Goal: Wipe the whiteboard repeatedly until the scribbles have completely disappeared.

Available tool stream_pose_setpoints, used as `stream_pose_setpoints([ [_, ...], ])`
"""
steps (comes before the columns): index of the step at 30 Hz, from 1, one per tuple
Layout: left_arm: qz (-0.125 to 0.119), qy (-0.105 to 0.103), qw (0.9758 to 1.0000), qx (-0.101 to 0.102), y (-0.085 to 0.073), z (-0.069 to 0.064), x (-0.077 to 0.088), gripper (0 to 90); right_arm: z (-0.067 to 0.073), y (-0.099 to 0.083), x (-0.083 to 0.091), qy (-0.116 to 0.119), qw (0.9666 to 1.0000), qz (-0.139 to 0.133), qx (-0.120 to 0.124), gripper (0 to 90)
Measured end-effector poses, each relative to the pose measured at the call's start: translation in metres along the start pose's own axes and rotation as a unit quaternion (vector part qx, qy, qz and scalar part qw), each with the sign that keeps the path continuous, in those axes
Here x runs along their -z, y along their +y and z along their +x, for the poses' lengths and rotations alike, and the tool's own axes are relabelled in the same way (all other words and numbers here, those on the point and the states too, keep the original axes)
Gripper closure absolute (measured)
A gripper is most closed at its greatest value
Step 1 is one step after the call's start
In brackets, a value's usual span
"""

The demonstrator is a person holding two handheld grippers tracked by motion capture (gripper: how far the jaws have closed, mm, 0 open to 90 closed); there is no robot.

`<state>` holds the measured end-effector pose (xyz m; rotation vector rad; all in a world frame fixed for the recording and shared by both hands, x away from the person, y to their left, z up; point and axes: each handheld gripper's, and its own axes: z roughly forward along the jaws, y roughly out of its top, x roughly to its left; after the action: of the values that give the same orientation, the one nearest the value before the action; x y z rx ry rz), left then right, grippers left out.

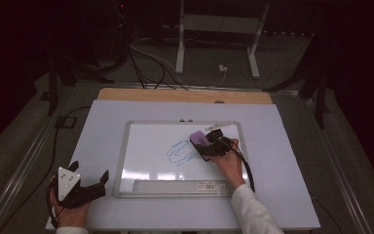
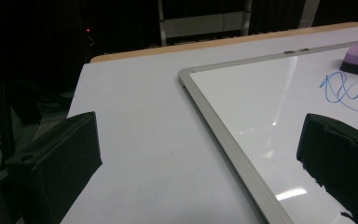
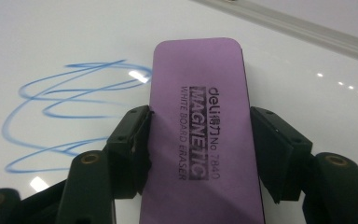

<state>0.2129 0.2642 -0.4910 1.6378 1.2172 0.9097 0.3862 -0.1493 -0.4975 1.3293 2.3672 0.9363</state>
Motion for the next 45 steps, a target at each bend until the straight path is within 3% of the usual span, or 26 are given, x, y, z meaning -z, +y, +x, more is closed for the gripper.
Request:
stream_pose_setpoints([
  [4, 0.000, 0.000, 1.0000, 0.000, 0.000, 0.000, 0.000, 0.4, 0.017, 0.000, -0.001, 0.023, 0.9994, 0.006, 0.025, 41.4],
  [6, 0.001, 0.000, 1.0000, 0.000, 0.000, 0.001, 0.001, 0.4, 0.020, 0.001, -0.001, 0.024, 0.9992, 0.010, 0.030, 41.4],
  [7, 0.000, 0.001, 1.0000, 0.000, 0.000, 0.001, 0.001, 0.5, 0.018, 0.001, -0.001, 0.027, 0.9992, 0.011, 0.028, 41.4],
  [11, 0.000, 0.002, 1.0000, 0.002, 0.000, 0.002, 0.002, 0.4, 0.007, 0.003, -0.001, -0.012, 0.9999, 0.007, -0.001, 41.5],
  [14, 0.000, 0.001, 1.0000, 0.002, 0.000, 0.002, 0.001, 0.4, -0.004, 0.003, 0.000, -0.024, 0.9994, 0.005, -0.025, 41.5],
  [17, 0.000, 0.000, 1.0000, 0.000, 0.000, 0.001, 0.000, 0.5, 0.002, 0.003, -0.001, -0.016, 0.9997, 0.007, -0.019, 41.5],
  [22, 0.000, 0.000, 1.0000, 0.000, 0.000, 0.000, 0.001, 0.5, 0.023, 0.003, -0.002, 0.017, 0.9996, 0.011, 0.021, 41.5],
  [24, 0.000, 0.001, 1.0000, 0.000, 0.000, 0.001, 0.001, 0.4, 0.027, 0.004, -0.003, 0.020, 0.9993, 0.014, 0.028, 41.5],
  [27, 0.000, 0.002, 1.0000, 0.003, 0.000, 0.002, 0.002, 0.4, 0.022, 0.007, -0.005, 0.005, 0.9997, 0.011, 0.020, 41.5],
  [30, 0.000, 0.002, 1.0000, 0.003, 0.000, 0.002, 0.002, 0.5, 0.011, 0.010, -0.008, -0.020, 0.9997, 0.007, -0.008, 41.5],
  [32, 0.000, 0.001, 1.0000, 0.003, 0.000, 0.002, 0.001, 0.4, 0.007, 0.012, -0.010, -0.023, 0.9995, 0.005, -0.020, 41.5],
  [34, 0.000, 0.000, 1.0000, 0.002, 0.000, 0.001, 0.001, 0.4, 0.011, 0.014, -0.011, -0.027, 0.9995, 0.007, -0.013, 41.5],
  [38, -0.001, 0.001, 1.0000, 0.001, 0.000, 0.001, 0.001, 0.4, 0.027, 0.017, -0.015, 0.007, 0.9998, 0.012, 0.015, 41.5],
  [40, -0.001, 0.002, 1.0000, 0.003, 0.000, 0.002, 0.002, 0.4, 0.033, 0.018, -0.015, 0.008, 0.9994, 0.014, 0.030, 41.5],
  [42, -0.003, 0.002, 1.0000, 0.005, 0.000, 0.002, 0.002, 0.4, 0.029, 0.018, -0.016, 0.007, 0.9996, 0.015, 0.024, 41.5],
  [43, -0.004, 0.002, 1.0000, 0.005, 0.000, 0.002, 0.002, 0.4, 0.024, 0.018, -0.016, -0.012, 0.9997, 0.011, 0.017, 41.5],
  [45, -0.003, 0.002, 1.0000, 0.005, 0.000, 0.003, 0.002, 0.4, 0.017, 0.019, -0.016, -0.023, 0.9997, 0.009, -0.007, 41.5],
])
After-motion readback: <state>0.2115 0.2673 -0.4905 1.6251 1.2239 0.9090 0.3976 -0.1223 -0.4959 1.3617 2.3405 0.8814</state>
